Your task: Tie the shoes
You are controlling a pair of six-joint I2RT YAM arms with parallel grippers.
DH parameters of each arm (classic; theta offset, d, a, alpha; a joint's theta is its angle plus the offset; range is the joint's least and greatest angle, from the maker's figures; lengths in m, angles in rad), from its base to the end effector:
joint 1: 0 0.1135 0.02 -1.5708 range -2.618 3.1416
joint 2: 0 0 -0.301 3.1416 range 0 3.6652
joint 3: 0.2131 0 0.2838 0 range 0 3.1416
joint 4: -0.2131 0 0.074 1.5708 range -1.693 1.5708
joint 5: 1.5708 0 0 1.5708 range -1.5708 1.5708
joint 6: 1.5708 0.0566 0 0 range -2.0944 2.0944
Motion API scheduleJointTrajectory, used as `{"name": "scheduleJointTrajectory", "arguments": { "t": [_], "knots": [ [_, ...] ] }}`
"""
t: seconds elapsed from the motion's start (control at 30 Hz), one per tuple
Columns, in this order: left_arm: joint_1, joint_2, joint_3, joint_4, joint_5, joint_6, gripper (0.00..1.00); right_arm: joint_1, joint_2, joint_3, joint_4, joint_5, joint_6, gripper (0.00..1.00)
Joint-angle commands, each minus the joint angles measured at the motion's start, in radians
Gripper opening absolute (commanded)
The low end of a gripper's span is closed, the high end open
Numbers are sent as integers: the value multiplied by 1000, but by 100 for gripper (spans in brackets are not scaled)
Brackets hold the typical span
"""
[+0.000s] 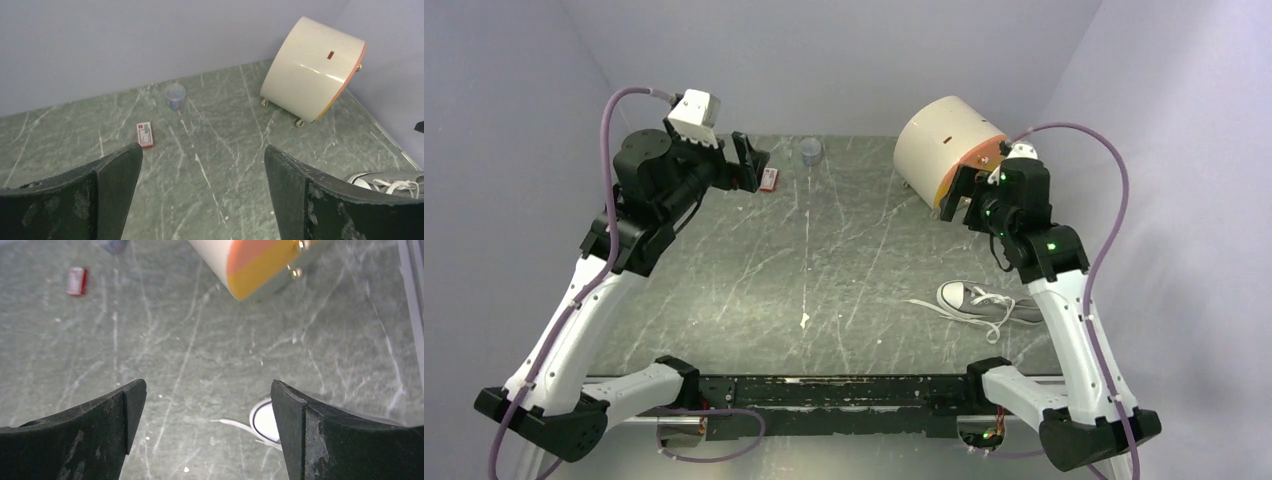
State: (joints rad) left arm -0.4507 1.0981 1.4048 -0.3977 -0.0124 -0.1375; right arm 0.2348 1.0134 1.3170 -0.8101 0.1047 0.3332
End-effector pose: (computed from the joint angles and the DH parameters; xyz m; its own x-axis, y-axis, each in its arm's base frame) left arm 0.2337 -0.1123 0.5106 -0.1392 -0.0849 -0.9866 0.4092 0.9023 -0.1354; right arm 0.2168 0.0458 0.4459 -0.4925 0.2167 -0.8429 0.0197 0.9710 0.2381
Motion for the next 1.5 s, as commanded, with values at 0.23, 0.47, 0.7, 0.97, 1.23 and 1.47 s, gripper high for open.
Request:
{"name": "scheduleJointTrajectory", "arguments": {
  "t": [0.23, 0.47, 0.7, 0.97, 1.23, 1.47],
  "knots": [
    [-5, -164, -163, -64, 66, -8, 97, -33, 98, -218, -54, 181, 101, 100],
    [-83, -218, -216, -99, 110, 5, 98, -332, 189, -327, 37, 48, 103, 100],
    [-130, -283, -257, -117, 132, 15, 98, -628, 277, -371, 58, 111, 239, 100],
    [-173, -300, -257, -135, 148, 26, 98, -629, 286, -519, 120, 158, 408, 100],
    [-184, -288, -229, -148, 182, 14, 98, -210, 254, -656, 187, 196, 641, 100],
    [-184, -270, -208, -185, 112, 25, 98, 311, 308, -621, 280, 146, 1009, 100]
  ]
}}
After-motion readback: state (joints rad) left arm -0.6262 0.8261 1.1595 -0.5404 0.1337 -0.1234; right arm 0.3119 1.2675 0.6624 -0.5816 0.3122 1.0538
